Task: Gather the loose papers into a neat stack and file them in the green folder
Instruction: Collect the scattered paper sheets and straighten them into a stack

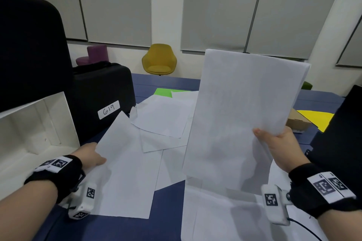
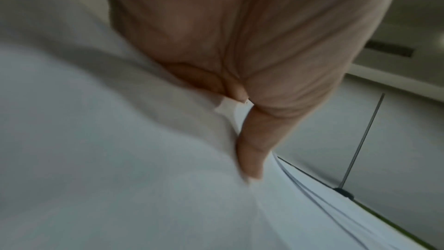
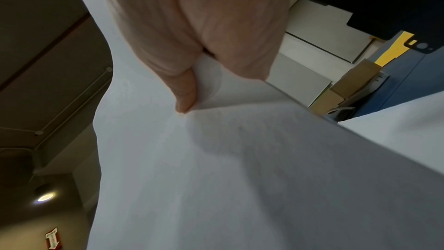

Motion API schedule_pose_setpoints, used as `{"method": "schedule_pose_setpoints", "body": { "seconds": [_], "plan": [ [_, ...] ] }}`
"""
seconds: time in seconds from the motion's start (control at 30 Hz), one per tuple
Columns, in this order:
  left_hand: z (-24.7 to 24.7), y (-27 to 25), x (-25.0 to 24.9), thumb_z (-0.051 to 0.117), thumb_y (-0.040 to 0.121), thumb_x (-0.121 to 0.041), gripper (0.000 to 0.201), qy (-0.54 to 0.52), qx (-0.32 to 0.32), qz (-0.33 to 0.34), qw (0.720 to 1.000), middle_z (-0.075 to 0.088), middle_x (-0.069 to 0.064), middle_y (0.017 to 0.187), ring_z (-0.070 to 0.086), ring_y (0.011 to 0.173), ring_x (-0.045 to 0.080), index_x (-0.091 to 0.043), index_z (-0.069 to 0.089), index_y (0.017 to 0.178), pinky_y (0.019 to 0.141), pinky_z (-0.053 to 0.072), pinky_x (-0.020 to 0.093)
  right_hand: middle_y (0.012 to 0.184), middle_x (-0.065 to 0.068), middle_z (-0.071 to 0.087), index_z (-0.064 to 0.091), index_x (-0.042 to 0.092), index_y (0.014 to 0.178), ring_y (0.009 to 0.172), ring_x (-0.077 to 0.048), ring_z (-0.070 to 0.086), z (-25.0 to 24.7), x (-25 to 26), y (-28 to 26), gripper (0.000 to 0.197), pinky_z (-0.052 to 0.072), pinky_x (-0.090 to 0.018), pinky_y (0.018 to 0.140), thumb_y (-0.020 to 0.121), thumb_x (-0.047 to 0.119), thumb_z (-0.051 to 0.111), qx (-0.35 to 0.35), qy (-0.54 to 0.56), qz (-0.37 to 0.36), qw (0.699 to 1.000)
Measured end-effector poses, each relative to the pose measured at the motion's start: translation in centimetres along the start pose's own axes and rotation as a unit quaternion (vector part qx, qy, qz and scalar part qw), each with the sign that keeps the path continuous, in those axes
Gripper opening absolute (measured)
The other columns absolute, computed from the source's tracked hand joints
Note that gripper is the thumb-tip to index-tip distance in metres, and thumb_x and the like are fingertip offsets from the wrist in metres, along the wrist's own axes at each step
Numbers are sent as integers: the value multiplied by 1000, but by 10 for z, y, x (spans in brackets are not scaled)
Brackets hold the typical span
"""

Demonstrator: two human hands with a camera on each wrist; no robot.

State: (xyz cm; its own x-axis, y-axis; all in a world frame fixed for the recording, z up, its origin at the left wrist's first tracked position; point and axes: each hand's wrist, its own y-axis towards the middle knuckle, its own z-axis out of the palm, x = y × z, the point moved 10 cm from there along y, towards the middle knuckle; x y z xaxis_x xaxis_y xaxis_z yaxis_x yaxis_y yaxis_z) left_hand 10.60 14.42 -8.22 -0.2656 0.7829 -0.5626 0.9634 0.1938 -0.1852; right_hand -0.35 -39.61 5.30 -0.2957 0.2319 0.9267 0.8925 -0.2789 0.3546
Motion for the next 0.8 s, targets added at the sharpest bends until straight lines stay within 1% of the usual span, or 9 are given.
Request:
{"method": "schedule_pose_setpoints", "body": {
  "seconds": [0.1, 0.17, 0.23, 0.37, 0.47, 0.57, 0.63, 0.7, 0.8],
  "plan": [
    [-17, -7, 0, 69, 79, 0, 18, -59, -39, 26, 997, 70, 20, 89, 67, 84, 33, -2, 62, 95, 81, 54, 41, 87, 7, 75, 68, 17, 100, 79, -3, 70, -8, 1, 3, 19, 56, -15, 66, 92, 3, 59, -9, -11, -5, 1000],
    [-32, -16, -8, 67, 81, -1, 14, -22, -63, 47, 997, 68, 15, 90, 64, 84, 31, -5, 61, 92, 73, 47, 35, 84, 15, 75, 68, 21, 97, 78, -2, 69, -11, 1, 6, 21, 56, -15, 67, 92, 3, 60, -13, -11, -8, 1000],
    [-49, -28, -17, 64, 83, -3, 11, 17, -79, 61, 995, 65, 13, 91, 60, 84, 29, -7, 59, 93, 71, 42, 33, 83, 18, 75, 67, 22, 96, 77, 0, 69, -12, 4, 8, 22, 55, -14, 67, 91, 1, 60, -18, -3, -16, 1000],
    [-91, -51, -25, 57, 86, -4, 14, 27, -157, 76, 984, 61, 13, 98, 54, 87, 28, -10, 54, 99, 78, 41, 35, 79, 21, 74, 65, 14, 101, 73, 5, 68, -11, 4, 10, 19, 53, -10, 65, 91, -1, 58, -25, 16, -22, 999],
    [-123, -68, -36, 55, 89, -3, 17, -21, -226, 87, 970, 55, 16, 99, 52, 90, 32, -9, 49, 103, 81, 40, 40, 78, 15, 74, 64, 15, 101, 71, 6, 68, -9, 5, 11, 17, 52, -10, 61, 91, 2, 59, -26, 26, -24, 999],
    [-153, -68, -39, 58, 88, -7, 25, -102, -280, 95, 950, 61, 21, 108, 59, 102, 40, -5, 52, 112, 87, 45, 47, 78, 14, 74, 65, 15, 101, 72, 5, 69, -8, 5, 14, 17, 53, -10, 61, 85, 10, 66, -29, 40, -31, 998],
    [-160, -54, -38, 61, 82, -16, 29, -159, -275, 91, 944, 67, 18, 109, 63, 100, 39, -12, 57, 110, 89, 50, 51, 80, 14, 74, 64, 11, 106, 73, 4, 69, -6, 4, 16, 19, 54, -11, 63, 88, 4, 63, -35, 43, -30, 998],
    [-145, -32, -45, 63, 76, -18, 27, -216, -228, 80, 946, 70, 16, 103, 66, 93, 35, -15, 63, 103, 87, 53, 54, 84, 10, 73, 64, 8, 109, 75, 3, 69, -5, 2, 20, 20, 54, -11, 64, 90, 2, 61, -44, 46, -31, 998],
    [-99, -8, -82, 65, 81, -3, 7, -237, -143, 87, 957, 70, 20, 91, 65, 84, 30, -10, 65, 82, 83, 53, 48, 84, 13, 75, 68, 18, 97, 91, -7, 70, -3, 2, 22, 17, 56, -15, 70, 81, 21, 72, -44, 68, -30, 996]
  ]
}}
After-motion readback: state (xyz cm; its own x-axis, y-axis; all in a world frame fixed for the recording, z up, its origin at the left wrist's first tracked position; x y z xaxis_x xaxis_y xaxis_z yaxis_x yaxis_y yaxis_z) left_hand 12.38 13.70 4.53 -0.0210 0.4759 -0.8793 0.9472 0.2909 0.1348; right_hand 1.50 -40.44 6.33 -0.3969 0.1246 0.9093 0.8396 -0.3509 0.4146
